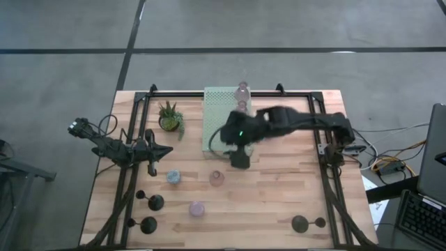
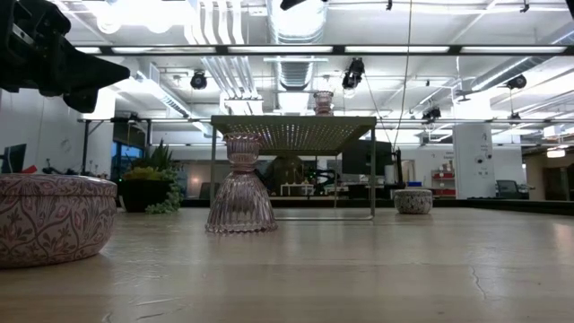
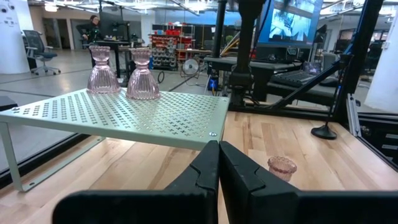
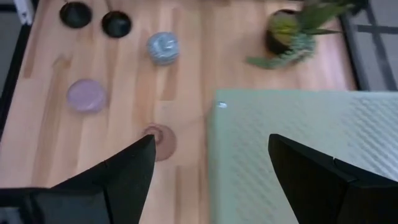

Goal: Pick & Place candle stick holders
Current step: Put the pink glass candle holder on the shelf aligned with the other pink glass candle holder

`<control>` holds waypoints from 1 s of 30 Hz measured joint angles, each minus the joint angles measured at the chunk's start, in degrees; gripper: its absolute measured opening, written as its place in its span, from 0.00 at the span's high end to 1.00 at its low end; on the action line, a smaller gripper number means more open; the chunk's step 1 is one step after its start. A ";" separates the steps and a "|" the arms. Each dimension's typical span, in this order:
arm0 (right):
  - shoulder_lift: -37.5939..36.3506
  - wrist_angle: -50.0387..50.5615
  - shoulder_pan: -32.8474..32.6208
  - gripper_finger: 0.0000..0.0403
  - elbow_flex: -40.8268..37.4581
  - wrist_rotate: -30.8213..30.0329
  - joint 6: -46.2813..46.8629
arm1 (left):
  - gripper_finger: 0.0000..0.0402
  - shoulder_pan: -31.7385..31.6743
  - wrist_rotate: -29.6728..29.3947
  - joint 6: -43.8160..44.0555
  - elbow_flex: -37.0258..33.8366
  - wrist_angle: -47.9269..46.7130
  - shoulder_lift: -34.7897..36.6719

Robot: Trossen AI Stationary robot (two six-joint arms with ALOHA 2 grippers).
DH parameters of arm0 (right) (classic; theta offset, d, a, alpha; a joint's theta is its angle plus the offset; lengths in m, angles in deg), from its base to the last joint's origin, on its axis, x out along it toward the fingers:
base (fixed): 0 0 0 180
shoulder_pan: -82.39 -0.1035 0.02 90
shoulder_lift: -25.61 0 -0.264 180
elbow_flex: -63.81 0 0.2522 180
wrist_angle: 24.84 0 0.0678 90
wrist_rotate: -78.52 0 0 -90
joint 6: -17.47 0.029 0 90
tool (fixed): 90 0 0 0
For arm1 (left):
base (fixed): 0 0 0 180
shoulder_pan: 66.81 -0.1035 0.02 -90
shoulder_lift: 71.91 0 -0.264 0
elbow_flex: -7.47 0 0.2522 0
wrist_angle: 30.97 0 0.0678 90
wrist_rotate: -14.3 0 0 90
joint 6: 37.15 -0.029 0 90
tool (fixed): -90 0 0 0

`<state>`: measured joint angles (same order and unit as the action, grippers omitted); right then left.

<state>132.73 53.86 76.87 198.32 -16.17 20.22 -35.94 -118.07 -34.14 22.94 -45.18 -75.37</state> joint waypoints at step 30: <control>20.09 -2.98 -6.10 0.24 -0.72 0.24 -7.48 | 0.97 0.00 0.04 0.00 -0.09 1.15 -0.13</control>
<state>152.81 50.87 70.77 197.60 -15.93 12.74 -35.94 -118.03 -34.14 22.86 -44.02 -75.50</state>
